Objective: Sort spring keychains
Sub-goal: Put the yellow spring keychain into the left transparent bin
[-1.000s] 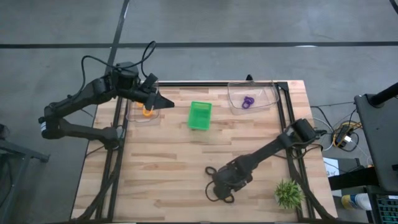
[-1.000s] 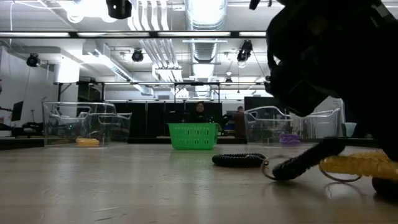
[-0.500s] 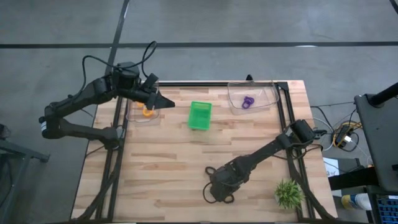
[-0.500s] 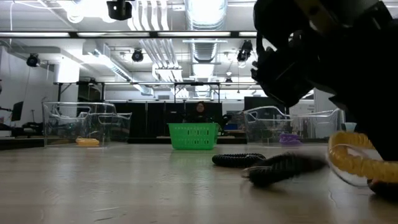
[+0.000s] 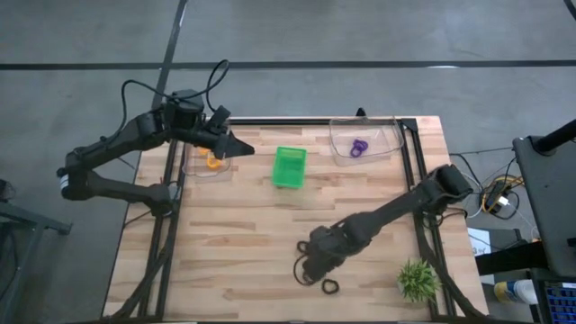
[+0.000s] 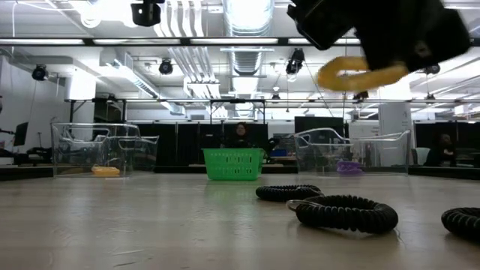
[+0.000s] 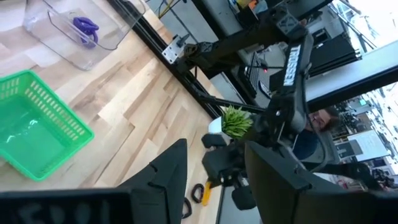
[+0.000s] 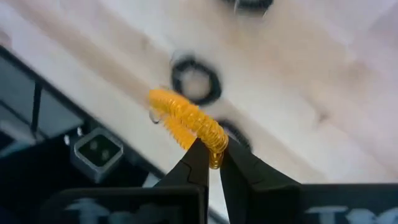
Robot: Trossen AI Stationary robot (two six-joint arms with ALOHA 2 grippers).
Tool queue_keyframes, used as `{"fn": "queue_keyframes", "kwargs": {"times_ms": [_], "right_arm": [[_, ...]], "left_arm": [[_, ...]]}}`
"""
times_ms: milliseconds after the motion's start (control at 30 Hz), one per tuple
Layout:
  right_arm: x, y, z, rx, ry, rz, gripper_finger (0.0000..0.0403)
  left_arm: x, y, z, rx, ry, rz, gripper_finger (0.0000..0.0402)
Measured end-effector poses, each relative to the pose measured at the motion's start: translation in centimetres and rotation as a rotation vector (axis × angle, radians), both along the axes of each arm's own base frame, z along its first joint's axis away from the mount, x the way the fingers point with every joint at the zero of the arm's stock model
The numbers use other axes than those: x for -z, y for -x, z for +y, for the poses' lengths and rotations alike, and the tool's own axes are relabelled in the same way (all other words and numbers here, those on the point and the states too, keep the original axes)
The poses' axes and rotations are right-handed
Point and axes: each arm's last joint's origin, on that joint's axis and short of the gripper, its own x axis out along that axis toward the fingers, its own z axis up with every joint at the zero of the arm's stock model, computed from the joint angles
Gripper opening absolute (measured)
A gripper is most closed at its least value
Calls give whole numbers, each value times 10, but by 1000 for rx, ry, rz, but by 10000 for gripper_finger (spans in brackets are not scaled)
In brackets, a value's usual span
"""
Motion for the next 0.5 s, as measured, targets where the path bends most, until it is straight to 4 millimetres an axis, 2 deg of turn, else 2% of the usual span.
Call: {"fn": "queue_keyframes", "kwargs": {"times_ms": [267, 500], "right_arm": [[-21, -7, -28, 102, 122, -116, 13], [-39, -13, -69, 196, 207, -212, 13]], "left_arm": [[6, -15, -5, 54, -18, 23, 153], [20, -35, -13, 87, -44, 87, 153]]}}
